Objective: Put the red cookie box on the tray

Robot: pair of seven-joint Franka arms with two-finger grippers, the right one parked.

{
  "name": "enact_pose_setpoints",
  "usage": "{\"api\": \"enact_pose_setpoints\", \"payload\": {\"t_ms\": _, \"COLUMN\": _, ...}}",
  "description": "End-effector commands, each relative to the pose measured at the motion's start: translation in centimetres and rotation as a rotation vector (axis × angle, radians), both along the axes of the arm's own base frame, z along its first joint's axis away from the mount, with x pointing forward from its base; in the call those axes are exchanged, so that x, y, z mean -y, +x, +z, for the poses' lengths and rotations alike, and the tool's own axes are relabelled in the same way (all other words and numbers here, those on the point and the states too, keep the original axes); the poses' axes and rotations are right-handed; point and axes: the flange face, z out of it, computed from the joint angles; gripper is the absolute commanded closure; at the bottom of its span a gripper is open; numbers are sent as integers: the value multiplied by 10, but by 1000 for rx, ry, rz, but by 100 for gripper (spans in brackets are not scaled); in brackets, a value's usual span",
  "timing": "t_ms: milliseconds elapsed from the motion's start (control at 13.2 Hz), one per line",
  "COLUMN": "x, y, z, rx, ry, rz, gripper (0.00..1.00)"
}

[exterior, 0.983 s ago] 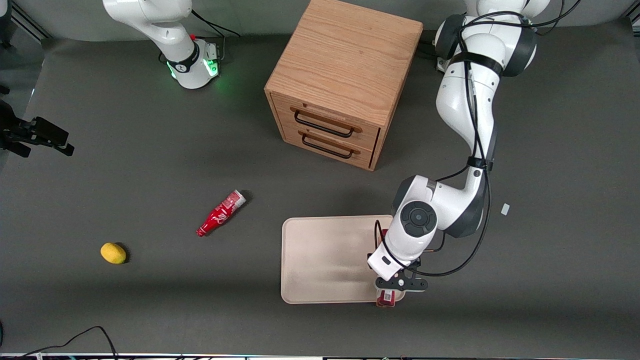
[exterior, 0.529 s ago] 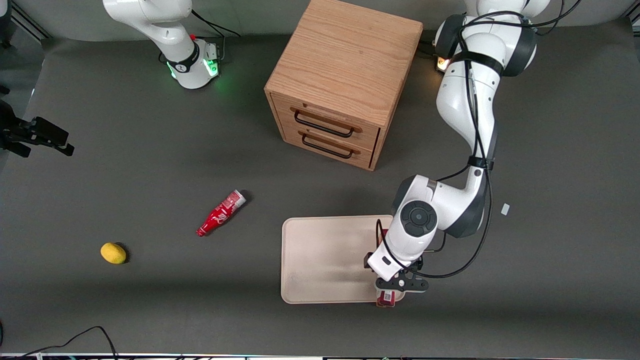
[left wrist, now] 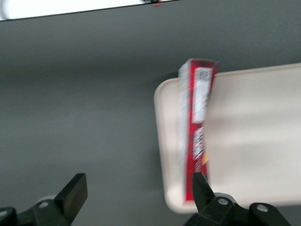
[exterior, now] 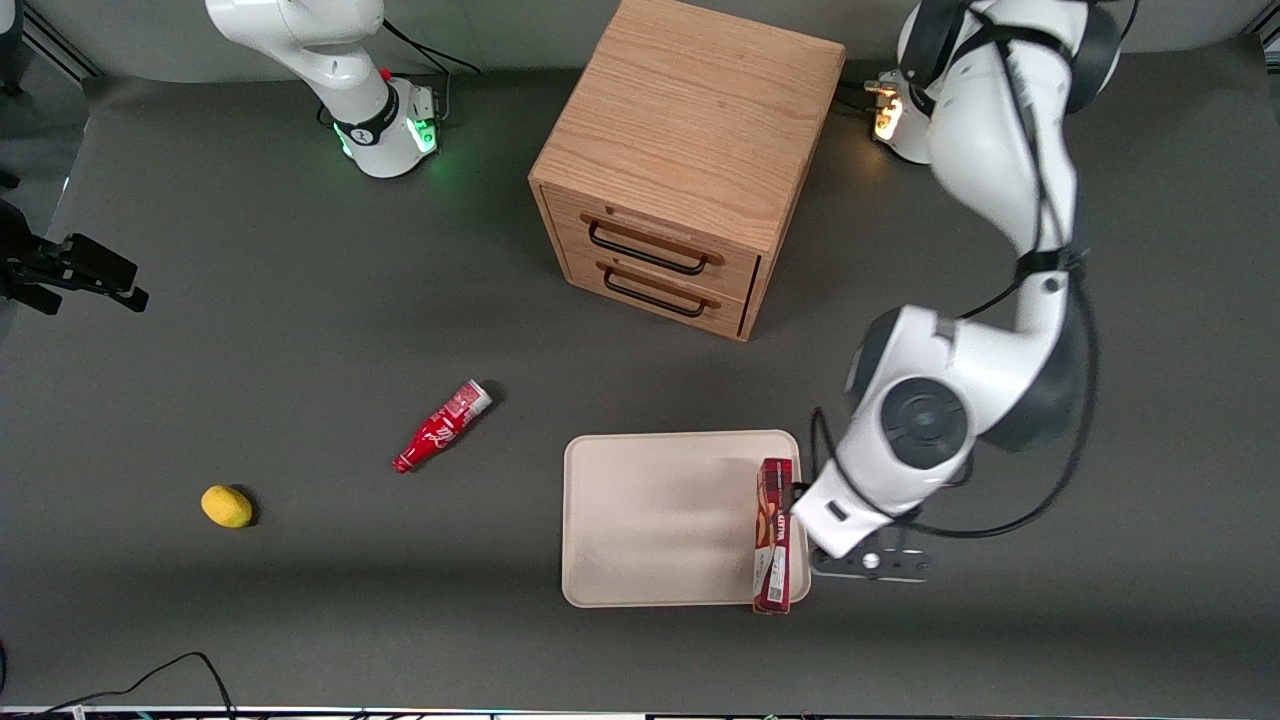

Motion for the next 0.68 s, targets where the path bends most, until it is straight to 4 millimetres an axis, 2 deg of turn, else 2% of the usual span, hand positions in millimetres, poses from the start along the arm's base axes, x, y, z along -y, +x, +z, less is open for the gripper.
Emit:
{"api": "enact_pose_setpoints", "payload": {"t_ms": 0, "x": -64, "y": -28, "z": 55, "rx": -58, "ry": 16, "rz": -22, "gripper": 0}}
{"api": "enact_pose_setpoints", "payload": {"t_ms": 227, "x": -166, "y": -58, "z": 92, "rx": -84, "ry": 14, "rz": -30, "gripper": 0}}
{"api": "enact_pose_setpoints", "payload": {"t_ms": 303, "x": -189, "y": -69, "z": 102, "rx": -89, "ry": 13, "rz": -45, "gripper": 0}}
{"api": "enact_pose_setpoints", "payload": {"t_ms": 605, "x": -250, "y": -116, "z": 121, "rx": -122, "ry": 66, "rz": -40, "gripper": 0}}
